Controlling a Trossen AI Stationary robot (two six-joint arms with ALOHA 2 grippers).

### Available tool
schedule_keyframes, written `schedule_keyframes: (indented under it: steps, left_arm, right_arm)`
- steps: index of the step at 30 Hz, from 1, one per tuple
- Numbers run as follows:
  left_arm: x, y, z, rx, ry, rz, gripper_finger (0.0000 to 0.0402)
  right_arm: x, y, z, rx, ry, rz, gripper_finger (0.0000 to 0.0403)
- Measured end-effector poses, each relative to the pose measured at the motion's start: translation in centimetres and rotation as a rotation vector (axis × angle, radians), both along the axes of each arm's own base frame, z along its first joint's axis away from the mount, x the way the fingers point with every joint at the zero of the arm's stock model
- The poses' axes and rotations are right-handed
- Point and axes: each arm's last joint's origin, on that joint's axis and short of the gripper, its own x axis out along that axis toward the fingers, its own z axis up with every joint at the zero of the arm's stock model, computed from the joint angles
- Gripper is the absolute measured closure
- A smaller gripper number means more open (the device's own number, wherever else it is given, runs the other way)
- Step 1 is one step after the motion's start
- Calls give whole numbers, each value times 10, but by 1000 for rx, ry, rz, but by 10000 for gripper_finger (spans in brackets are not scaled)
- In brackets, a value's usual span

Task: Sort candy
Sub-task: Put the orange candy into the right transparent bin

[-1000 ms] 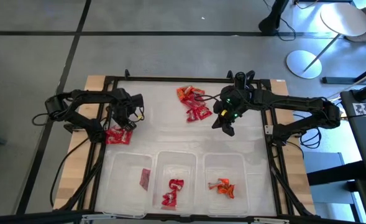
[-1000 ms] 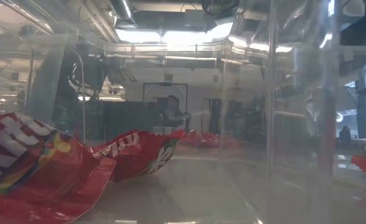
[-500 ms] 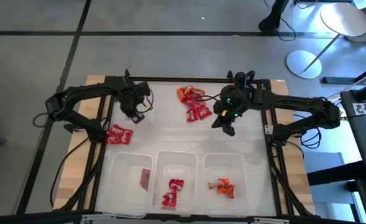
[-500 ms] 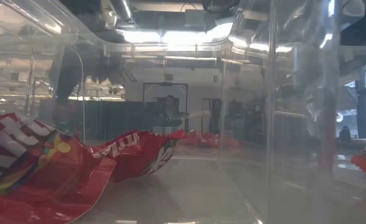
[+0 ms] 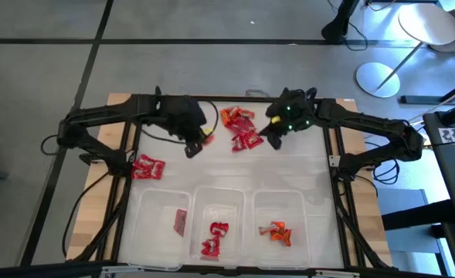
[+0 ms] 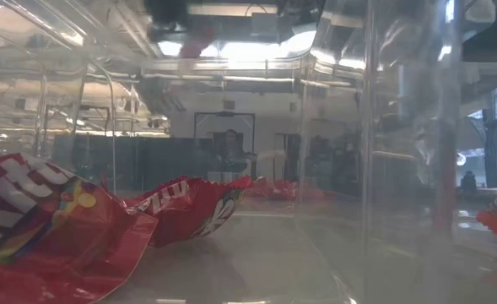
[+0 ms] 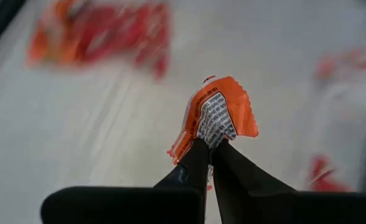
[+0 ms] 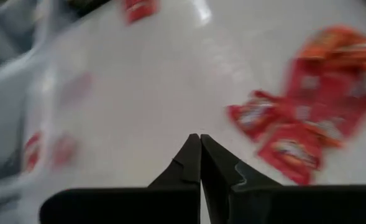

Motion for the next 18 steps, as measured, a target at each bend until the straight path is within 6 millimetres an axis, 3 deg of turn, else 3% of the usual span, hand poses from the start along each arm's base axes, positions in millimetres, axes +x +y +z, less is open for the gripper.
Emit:
schedule_keyframes:
  steps: [8,13,18]
  left_arm:
    - [31,-59,24,61,-354,-247,392]
    - [51,-102,24,84,-494,-409,398]
    - [75,-143,11,121,-599,-542,399]
  right_arm:
    - [-4,-26,5,20,-44,-288,400]
    - [-3,-31,9,20,-92,-402,400]
    - [-1,-30,12,47,-137,-355,400]
